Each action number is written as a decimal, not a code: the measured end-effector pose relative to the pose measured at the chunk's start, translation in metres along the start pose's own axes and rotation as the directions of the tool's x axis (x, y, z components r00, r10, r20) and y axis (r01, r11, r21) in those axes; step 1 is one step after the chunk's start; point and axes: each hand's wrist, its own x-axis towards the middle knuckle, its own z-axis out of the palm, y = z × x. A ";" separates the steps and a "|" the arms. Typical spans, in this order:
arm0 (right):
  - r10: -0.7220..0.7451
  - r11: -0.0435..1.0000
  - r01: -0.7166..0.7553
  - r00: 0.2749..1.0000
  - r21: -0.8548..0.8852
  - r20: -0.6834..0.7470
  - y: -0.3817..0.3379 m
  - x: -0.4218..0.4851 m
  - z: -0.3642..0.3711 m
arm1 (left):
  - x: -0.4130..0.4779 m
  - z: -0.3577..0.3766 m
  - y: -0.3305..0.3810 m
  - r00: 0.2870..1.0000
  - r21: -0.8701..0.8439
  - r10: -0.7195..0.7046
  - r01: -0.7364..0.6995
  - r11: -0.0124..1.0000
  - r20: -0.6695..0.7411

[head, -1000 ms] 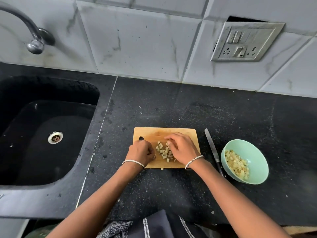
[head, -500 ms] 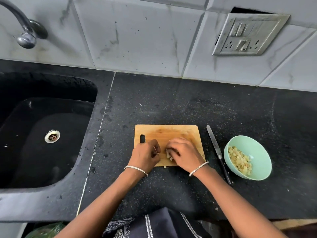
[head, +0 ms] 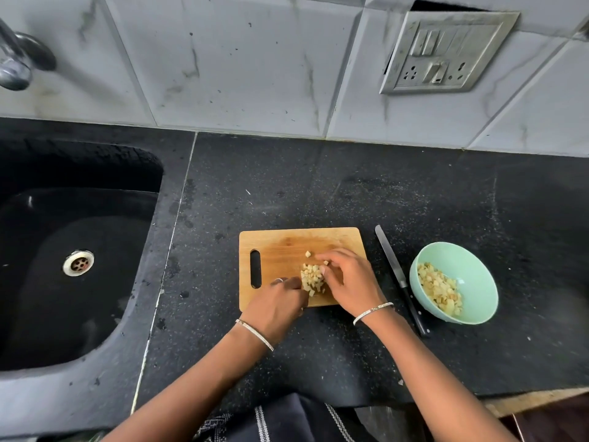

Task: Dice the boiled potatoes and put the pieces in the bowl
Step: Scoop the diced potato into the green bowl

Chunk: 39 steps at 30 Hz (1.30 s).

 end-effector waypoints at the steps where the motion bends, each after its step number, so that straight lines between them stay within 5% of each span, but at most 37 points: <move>1: 0.014 1.000 -0.014 1.000 0.028 -0.026 0.001 -0.002 -0.002 | 0.001 0.000 0.000 1.000 0.034 0.022 -0.022 0.999 -0.001; 9: 0.084 0.995 -0.079 0.993 0.069 -0.080 0.013 -0.001 -0.012 | 0.002 -0.002 0.001 0.980 0.206 0.198 -0.194 0.959 0.004; 17: -0.043 0.987 0.089 0.948 -0.134 0.314 -0.010 0.006 0.020 | -0.008 0.008 -0.001 0.994 0.186 0.095 -0.083 0.979 -0.060; 21: -0.179 0.972 0.209 0.956 -0.110 0.231 -0.003 -0.010 0.026 | -0.017 0.008 -0.006 0.991 0.059 0.016 -0.008 0.998 -0.135; 25: -0.238 0.966 0.247 0.965 -0.078 0.111 0.007 -0.014 0.019 | -0.017 0.007 -0.010 0.987 0.013 0.082 -0.081 0.997 -0.138; 31: -0.074 0.997 0.072 0.996 0.030 0.047 0.009 -0.009 -0.005 | -0.011 0.008 -0.010 0.981 0.141 0.195 -0.192 0.971 -0.011; 39: 0.216 0.963 -0.164 0.943 -0.214 0.253 0.006 -0.006 -0.018 | -0.007 0.004 -0.017 0.933 0.297 0.352 -0.317 0.901 -0.071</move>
